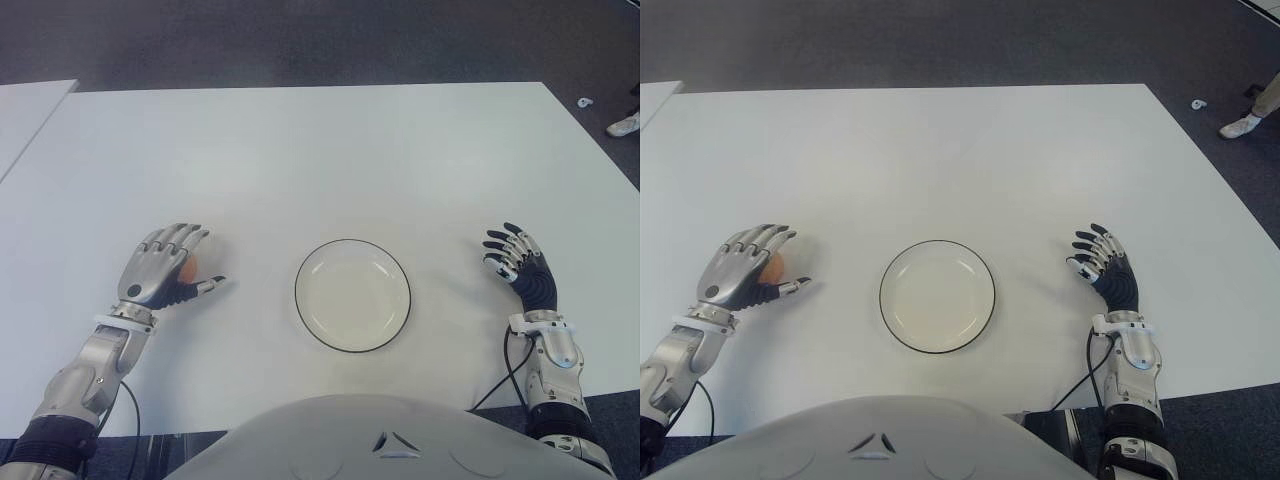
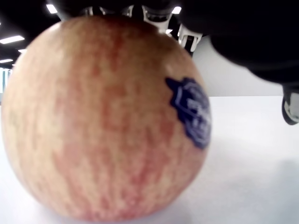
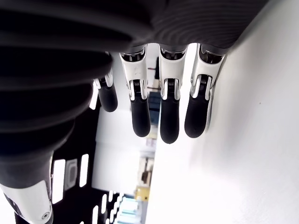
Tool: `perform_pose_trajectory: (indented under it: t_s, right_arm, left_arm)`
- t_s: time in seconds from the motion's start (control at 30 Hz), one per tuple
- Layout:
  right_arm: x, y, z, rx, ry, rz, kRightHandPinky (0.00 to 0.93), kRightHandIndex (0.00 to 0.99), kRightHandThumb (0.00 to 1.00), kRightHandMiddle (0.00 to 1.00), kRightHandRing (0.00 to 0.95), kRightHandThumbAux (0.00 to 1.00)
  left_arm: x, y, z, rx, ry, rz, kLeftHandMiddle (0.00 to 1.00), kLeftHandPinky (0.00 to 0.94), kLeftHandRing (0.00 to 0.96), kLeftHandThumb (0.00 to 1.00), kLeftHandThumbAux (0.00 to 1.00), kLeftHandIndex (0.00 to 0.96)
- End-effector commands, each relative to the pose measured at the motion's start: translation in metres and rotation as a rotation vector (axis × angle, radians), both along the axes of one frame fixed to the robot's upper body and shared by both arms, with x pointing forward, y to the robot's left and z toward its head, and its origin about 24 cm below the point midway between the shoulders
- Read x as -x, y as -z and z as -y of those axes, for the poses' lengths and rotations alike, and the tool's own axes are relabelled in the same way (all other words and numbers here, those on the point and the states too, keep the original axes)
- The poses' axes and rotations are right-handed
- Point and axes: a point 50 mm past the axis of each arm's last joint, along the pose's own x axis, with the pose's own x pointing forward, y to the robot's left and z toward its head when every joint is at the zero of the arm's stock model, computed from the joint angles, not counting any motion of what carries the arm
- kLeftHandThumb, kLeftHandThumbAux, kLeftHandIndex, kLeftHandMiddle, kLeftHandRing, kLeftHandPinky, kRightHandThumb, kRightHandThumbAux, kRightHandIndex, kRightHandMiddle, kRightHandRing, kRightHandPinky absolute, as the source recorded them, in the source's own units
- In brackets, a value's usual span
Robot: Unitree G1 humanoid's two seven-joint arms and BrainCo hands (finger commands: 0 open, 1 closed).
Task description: Put the apples into the plate.
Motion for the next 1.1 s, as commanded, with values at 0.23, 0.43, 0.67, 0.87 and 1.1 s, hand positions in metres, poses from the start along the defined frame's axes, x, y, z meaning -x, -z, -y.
perform_pose_trajectory:
  t_s: [0.23, 0.43, 0.67, 0.87, 1.1]
  right_arm:
    - [0.037, 0.034, 0.002, -0.056, 0.034, -0.227, 0.307, 0.133, 0.344, 0.273, 0.280, 0.679]
    - [0.039, 0.031, 0.006, -0.042, 0.032, -0.225, 0.306, 0.130, 0.347, 0.275, 0.275, 0.664]
    - [0.041, 0.027, 0.011, -0.028, 0.033, -0.217, 0.312, 0.123, 0.358, 0.280, 0.278, 0.665]
    - [0.044, 0.022, 0.016, -0.014, 0.034, -0.208, 0.313, 0.124, 0.369, 0.292, 0.284, 0.665]
    - [0.046, 0.019, 0.022, -0.006, 0.038, -0.213, 0.305, 0.124, 0.378, 0.298, 0.285, 0.649]
  left_arm:
    - [0.003, 0.018, -0.002, -0.008, -0.024, -0.044, 0.151, 0.169, 0.140, 0.357, 0.282, 0.154]
    - [0.004, 0.025, 0.000, -0.006, -0.031, -0.046, 0.153, 0.172, 0.142, 0.354, 0.280, 0.160]
    - [0.006, 0.036, 0.001, -0.004, -0.046, -0.065, 0.154, 0.170, 0.142, 0.357, 0.281, 0.159]
    - [0.008, 0.046, 0.003, 0.016, -0.070, -0.090, 0.152, 0.170, 0.141, 0.363, 0.287, 0.157]
    - [0.010, 0.057, 0.004, 0.033, -0.096, -0.116, 0.152, 0.176, 0.143, 0.365, 0.289, 0.160]
